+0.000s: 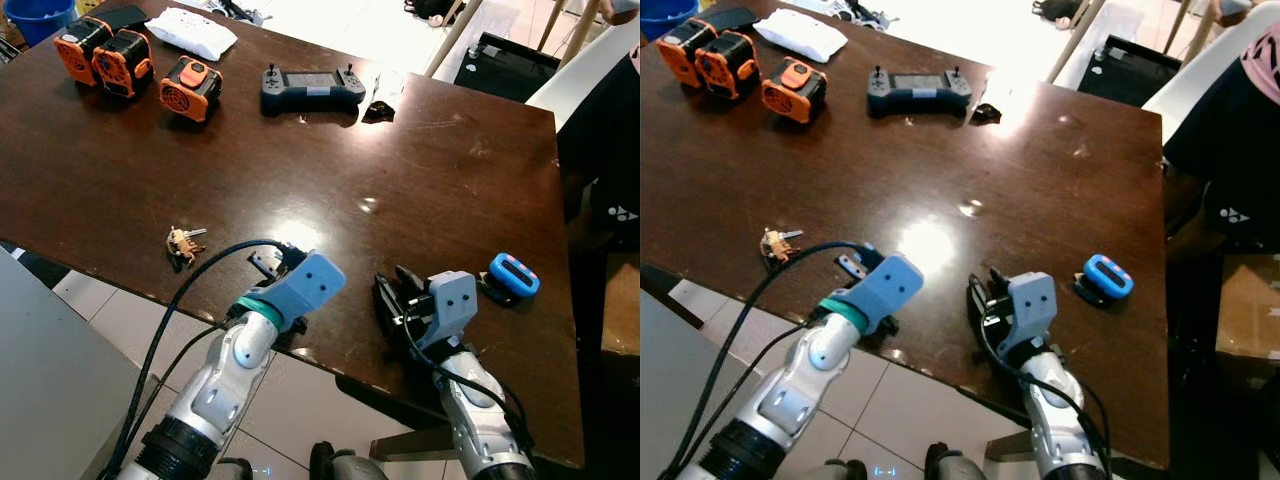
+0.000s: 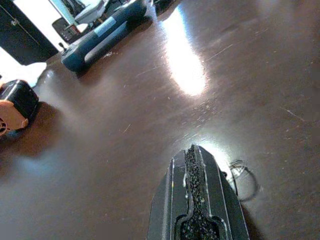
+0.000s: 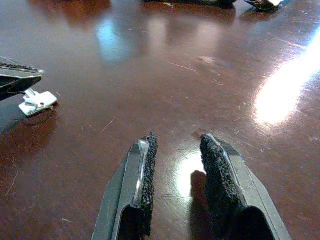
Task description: Hang keys on a hook
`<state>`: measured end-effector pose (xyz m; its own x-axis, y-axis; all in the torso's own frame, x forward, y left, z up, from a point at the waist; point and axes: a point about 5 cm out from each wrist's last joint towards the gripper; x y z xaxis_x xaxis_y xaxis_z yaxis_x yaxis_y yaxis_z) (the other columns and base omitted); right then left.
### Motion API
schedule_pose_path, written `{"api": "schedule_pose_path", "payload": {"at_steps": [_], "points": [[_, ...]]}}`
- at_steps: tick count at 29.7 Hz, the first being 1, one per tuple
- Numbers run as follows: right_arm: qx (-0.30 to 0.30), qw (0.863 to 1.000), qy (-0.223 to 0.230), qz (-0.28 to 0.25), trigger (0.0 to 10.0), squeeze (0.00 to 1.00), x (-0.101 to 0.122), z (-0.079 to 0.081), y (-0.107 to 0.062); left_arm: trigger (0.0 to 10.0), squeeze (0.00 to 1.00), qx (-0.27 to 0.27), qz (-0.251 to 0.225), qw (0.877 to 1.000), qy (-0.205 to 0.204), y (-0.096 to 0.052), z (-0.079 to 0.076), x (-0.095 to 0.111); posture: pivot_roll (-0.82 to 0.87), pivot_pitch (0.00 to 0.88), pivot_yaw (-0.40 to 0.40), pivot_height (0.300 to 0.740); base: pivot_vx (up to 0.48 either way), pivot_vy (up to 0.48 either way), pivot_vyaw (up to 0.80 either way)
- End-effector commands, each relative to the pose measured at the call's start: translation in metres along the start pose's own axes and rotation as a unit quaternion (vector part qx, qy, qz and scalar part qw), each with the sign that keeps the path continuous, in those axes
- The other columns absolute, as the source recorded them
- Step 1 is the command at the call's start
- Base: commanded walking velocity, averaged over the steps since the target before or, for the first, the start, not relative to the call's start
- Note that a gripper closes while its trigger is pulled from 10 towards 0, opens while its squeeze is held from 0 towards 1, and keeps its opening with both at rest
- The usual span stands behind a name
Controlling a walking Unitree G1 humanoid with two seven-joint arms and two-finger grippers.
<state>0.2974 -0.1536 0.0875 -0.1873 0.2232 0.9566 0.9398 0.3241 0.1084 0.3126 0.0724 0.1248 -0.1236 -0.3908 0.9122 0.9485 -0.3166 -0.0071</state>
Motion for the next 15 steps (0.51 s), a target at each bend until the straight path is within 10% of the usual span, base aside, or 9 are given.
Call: {"api": "schedule_pose_path", "payload": {"at_steps": [1, 4, 5, 6, 7, 10, 11, 15], "points": [[0.008, 0.998, 0.011, 0.061, 10.0, 0.00, -0.024, 0.004, -0.014, 0.0, 0.00, -0.010, 0.076, 0.997, 0.016, -0.012, -0.001, -0.034, -0.04, 0.197, -0.014, 0.740, 0.000, 0.000, 0.00], [0.009, 0.998, 0.011, 0.061, 10.0, 0.00, -0.023, 0.005, -0.014, 0.0, 0.00, -0.042, 0.079, 0.996, 0.009, -0.014, -0.003, -0.035, -0.04, 0.197, -0.014, 0.740, 0.000, 0.000, 0.00], [0.009, 0.998, 0.010, 0.061, 10.0, 0.00, -0.024, 0.004, -0.014, 2.4, 0.00, -0.082, 0.092, 0.990, -0.069, -0.019, -0.007, -0.030, -0.04, 0.194, -0.016, 0.740, 0.000, 0.000, 0.00], [0.009, 0.998, 0.010, 0.061, 10.0, 0.00, -0.024, 0.004, -0.014, 8.2, 0.00, -0.094, 0.094, 0.987, -0.091, -0.021, -0.008, -0.029, -0.04, 0.194, -0.016, 0.740, 0.000, 0.000, 0.00], [0.008, 0.998, 0.009, 0.061, 10.0, 0.00, -0.024, 0.004, -0.015, 10.0, 0.00, -0.096, 0.092, 0.983, -0.127, -0.022, -0.006, -0.024, -0.04, 0.192, -0.014, 0.740, 0.000, 0.000, 0.00], [0.007, 0.998, 0.009, 0.062, 10.0, 0.00, -0.024, 0.003, -0.015, 10.0, 0.26, -0.085, 0.067, 0.978, -0.177, -0.020, 0.001, -0.012, -0.04, 0.190, -0.012, 0.740, 0.000, 0.000, 0.00], [0.007, 0.998, 0.008, 0.062, 10.0, 0.00, -0.025, 0.003, -0.015, 10.0, 1.00, -0.086, 0.050, 0.976, -0.194, -0.020, 0.004, -0.005, -0.04, 0.186, -0.013, 0.740, 0.000, 0.000, 0.00], [0.008, 0.998, 0.009, 0.063, 10.0, 0.00, -0.025, 0.003, -0.015, 10.0, 1.00, -0.090, 0.032, 0.974, -0.206, -0.019, 0.005, 0.003, -0.04, 0.186, -0.013, 0.740, 0.000, 0.000, 0.00]]}}
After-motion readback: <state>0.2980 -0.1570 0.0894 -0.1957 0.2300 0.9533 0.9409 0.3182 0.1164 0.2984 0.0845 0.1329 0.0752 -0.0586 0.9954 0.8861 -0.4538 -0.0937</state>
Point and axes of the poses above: a point about 5 cm out from each wrist's last joint towards the gripper, its own y axis pointing out of the wrist towards the gripper, its own x axis along the axis of the wrist's last joint, z = x × y, and after that the axes turned 13 degrees about -y, right-handed
